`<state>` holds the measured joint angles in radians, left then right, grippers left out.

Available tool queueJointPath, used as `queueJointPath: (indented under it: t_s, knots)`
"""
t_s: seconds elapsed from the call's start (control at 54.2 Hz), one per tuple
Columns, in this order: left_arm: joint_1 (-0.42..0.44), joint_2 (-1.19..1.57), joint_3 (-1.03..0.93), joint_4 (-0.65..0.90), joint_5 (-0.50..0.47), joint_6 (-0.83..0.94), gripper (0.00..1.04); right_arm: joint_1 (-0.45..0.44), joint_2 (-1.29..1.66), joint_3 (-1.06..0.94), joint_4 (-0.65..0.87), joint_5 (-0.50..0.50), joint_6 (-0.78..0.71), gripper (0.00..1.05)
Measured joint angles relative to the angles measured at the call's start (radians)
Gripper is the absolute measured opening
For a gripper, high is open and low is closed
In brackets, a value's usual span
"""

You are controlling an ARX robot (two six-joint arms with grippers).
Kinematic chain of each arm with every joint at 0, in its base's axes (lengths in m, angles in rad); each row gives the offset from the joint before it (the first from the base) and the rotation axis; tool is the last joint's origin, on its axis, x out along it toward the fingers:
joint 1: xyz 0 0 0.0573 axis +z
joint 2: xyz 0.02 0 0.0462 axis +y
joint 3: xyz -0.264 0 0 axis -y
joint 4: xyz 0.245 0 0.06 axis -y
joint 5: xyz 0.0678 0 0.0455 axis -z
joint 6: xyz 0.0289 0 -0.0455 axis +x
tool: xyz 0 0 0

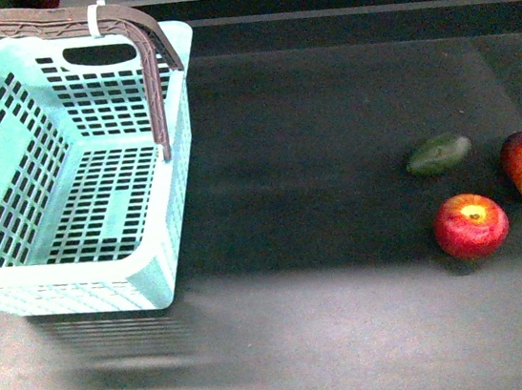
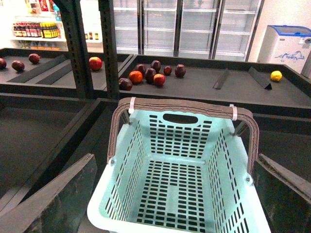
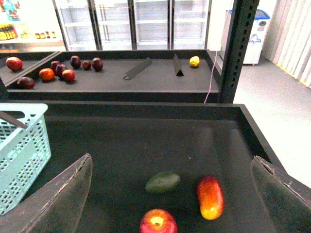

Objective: Pick apple with right arm and hold basket with left

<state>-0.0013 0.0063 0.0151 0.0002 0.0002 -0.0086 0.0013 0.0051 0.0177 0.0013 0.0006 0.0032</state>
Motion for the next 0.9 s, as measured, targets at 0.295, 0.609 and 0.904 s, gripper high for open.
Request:
queueJointPath:
  t_s: [0.295,0.609,0.904]
  knots:
    - [0.0,0.0,0.0,0.0,0.0,0.0,0.98,0.0,0.0,0.0,0.0,0.0,0.0,0.96]
    - [0.0,0.0,0.0,0.0,0.0,0.0,0.98,0.0,0.0,0.0,0.0,0.0,0.0,0.96]
    - [0.0,0.0,0.0,0.0,0.0,0.0,0.98,0.0,0.0,0.0,0.0,0.0,0.0,0.96]
